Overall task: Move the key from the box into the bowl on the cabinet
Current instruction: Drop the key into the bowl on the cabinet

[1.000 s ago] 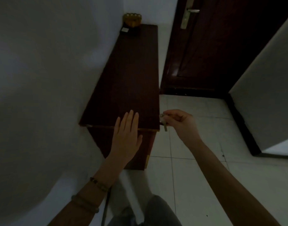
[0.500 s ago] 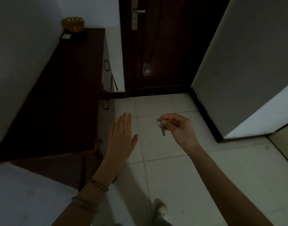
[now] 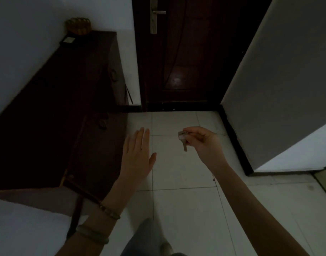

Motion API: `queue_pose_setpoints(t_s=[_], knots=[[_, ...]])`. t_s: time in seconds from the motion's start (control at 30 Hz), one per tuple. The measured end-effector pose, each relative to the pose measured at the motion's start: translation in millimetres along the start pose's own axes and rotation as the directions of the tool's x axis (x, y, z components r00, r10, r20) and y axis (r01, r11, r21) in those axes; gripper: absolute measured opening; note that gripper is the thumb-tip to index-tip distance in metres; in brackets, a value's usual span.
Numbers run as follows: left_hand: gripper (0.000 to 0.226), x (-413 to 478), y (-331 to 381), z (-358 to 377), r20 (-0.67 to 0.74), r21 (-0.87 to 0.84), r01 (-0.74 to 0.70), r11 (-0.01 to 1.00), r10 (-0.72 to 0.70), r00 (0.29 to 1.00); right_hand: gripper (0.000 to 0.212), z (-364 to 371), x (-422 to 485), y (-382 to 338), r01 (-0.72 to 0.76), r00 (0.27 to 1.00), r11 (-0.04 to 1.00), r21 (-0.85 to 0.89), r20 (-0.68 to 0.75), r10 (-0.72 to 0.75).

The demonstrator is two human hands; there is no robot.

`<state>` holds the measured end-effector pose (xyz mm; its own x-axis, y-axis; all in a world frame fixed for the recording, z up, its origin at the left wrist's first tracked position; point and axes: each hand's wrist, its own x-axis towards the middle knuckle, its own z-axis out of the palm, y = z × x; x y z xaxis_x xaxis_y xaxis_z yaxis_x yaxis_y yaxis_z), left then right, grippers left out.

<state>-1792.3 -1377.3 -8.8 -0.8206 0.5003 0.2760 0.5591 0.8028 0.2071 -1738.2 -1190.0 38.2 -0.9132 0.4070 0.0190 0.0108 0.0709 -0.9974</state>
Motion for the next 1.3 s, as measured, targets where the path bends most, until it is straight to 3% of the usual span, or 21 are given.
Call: queue_pose_setpoints(t_s=[0.27,0.73,1.1,1.3], knots=[[0.073,92.8,-6.6,31.1,-0.03,0.001,-0.005,1.0,0.006,1.0,0.019,0.1,96.5,12.4,0.011,1.0,1.0,-0.015,0.022,-0.011],[0.069,337.7,-76.9,66.1,-0.063,0.006,0.005,1.0,-0.004,0.998,0.021,42.6,356.0,1.6,0.06,0.997,0.996,-0.073,0.05,-0.056],[0.069,459.4,-159.5,97.1,-0.11,0.056,0.136,0.989,-0.129,0.986,0.017,92.0,514.6,3.5,0.092,0.981,0.99,-0.105,0.18,-0.072],[0.075,550.8,-206.4,112.4,-0.124,0.067,0.255,0.965,-0.245,0.962,0.02,127.8,631.7,-0.5,0.11,0.948,0.993,-0.04,0.304,-0.093]])
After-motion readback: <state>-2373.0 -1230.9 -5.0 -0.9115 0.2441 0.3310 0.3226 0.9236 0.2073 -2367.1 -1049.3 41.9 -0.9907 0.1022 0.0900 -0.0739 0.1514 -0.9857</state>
